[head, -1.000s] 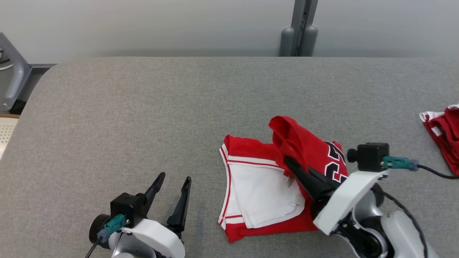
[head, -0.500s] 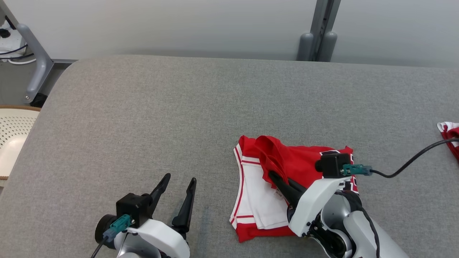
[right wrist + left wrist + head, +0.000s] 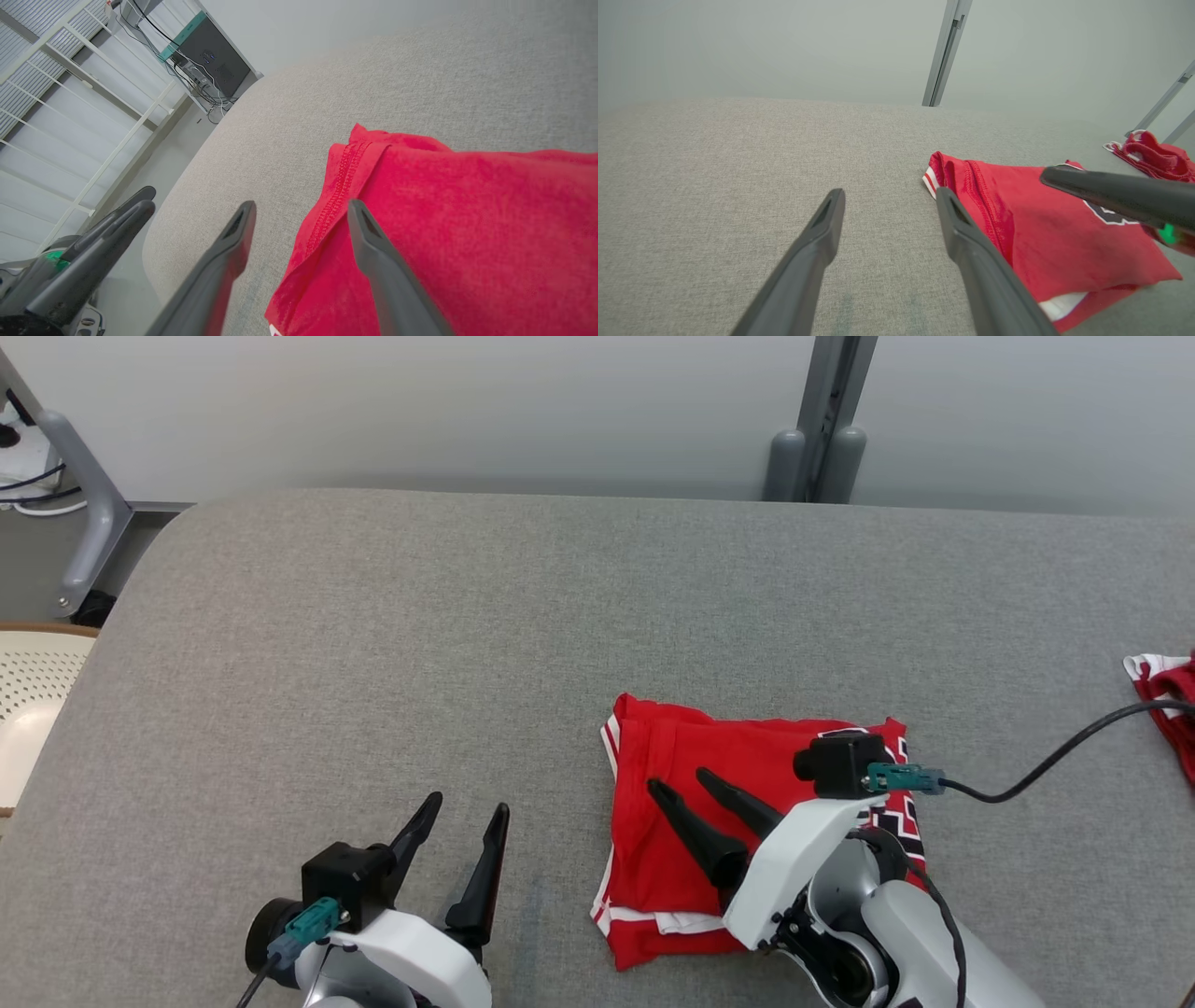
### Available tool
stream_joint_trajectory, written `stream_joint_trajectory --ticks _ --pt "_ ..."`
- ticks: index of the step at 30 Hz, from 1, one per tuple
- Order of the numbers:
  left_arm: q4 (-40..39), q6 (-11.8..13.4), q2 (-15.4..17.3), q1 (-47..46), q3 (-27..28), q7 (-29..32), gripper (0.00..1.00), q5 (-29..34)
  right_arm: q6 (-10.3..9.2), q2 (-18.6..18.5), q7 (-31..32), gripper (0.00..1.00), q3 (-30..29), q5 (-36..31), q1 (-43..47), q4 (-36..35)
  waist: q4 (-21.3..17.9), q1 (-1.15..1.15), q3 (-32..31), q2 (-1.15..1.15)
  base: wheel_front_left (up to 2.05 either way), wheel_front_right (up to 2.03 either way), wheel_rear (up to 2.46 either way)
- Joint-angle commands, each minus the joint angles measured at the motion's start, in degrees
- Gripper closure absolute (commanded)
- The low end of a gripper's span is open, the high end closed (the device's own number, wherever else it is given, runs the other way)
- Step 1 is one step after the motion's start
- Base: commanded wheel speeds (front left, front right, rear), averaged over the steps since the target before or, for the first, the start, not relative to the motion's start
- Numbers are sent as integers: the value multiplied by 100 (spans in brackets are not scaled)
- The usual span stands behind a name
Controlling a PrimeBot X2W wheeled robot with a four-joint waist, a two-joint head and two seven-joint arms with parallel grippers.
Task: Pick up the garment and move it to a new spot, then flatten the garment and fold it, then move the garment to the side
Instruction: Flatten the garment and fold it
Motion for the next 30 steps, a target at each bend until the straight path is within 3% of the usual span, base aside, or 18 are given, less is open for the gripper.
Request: stream_joint_trajectory --ticks 1,19,30 --pt "-2 2 40 -41 8 -42 0 -20 3 -29 -125 0 -13 24 -74 -7 -28 0 -12 0 0 0 0" --pt "-96 149 82 72 65 -242 0 -3 3 -200 -1704 0 -1198 -1508 361 -151 -306 0 -112 0 0 0 0" --pt "-21 260 -37 192 313 -552 0 43 3 -90 -2198 0 -2460 -2919 1216 -1054 -396 0 -213 0 0 0 0"
